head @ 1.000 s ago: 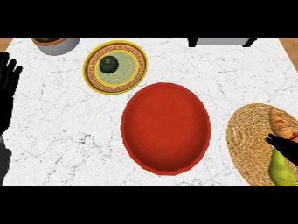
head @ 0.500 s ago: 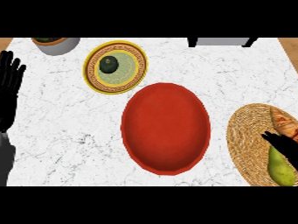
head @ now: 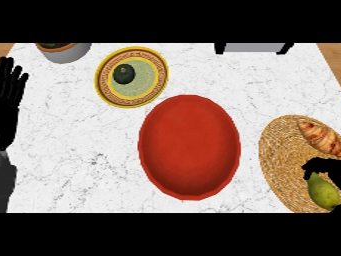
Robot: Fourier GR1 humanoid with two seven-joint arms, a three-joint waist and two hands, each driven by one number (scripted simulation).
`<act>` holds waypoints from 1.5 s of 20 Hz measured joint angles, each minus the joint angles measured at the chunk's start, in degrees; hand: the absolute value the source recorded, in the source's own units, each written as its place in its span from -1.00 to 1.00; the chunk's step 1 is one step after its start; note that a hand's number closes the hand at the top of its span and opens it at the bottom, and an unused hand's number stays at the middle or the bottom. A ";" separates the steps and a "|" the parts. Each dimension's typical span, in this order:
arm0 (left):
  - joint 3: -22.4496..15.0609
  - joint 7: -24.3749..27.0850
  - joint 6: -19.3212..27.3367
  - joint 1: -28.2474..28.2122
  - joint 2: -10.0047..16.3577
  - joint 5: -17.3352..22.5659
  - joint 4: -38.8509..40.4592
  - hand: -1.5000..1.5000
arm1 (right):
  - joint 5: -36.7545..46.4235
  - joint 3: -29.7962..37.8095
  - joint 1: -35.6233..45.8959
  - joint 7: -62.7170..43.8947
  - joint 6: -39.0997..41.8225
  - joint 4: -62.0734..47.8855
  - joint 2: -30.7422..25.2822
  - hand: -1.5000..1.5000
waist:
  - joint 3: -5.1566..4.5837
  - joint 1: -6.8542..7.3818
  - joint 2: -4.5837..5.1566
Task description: Pick the pear from the placemat and place it in the bowl
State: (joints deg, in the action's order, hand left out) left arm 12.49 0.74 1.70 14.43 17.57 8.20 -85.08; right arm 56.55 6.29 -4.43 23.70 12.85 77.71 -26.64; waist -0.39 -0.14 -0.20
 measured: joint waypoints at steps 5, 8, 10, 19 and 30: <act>0.86 0.14 -1.18 -0.01 0.58 0.37 0.04 0.00 | 0.58 2.57 5.03 4.41 -1.64 -7.77 -3.01 1.00 | 0.12 0.31 0.09; 0.38 0.27 -0.80 0.85 0.16 -0.14 0.30 0.00 | 1.54 4.89 10.18 8.09 -2.25 -17.10 -8.35 1.00 | 0.30 0.99 0.37; 0.18 1.13 -0.93 1.41 -0.13 -0.35 1.39 0.00 | 2.47 6.13 13.81 10.78 -3.55 -24.19 -11.63 1.00 | 0.40 1.32 0.59; 0.14 0.89 -1.26 -0.04 -0.52 -0.44 0.09 0.00 | 3.82 10.37 26.43 18.62 -12.48 -42.90 -18.84 1.00 | 0.47 1.09 0.44; 1.34 -1.36 -0.81 -0.56 0.23 -0.21 -1.43 0.00 | -8.78 16.85 28.86 26.25 0.02 -31.05 -23.98 1.00 | 0.30 -0.71 -0.20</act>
State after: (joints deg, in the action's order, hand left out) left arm 13.83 -0.62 0.89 13.87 17.80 7.99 -86.51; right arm 47.77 23.14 24.43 49.95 12.87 46.66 -50.63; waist -0.09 -0.85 -0.40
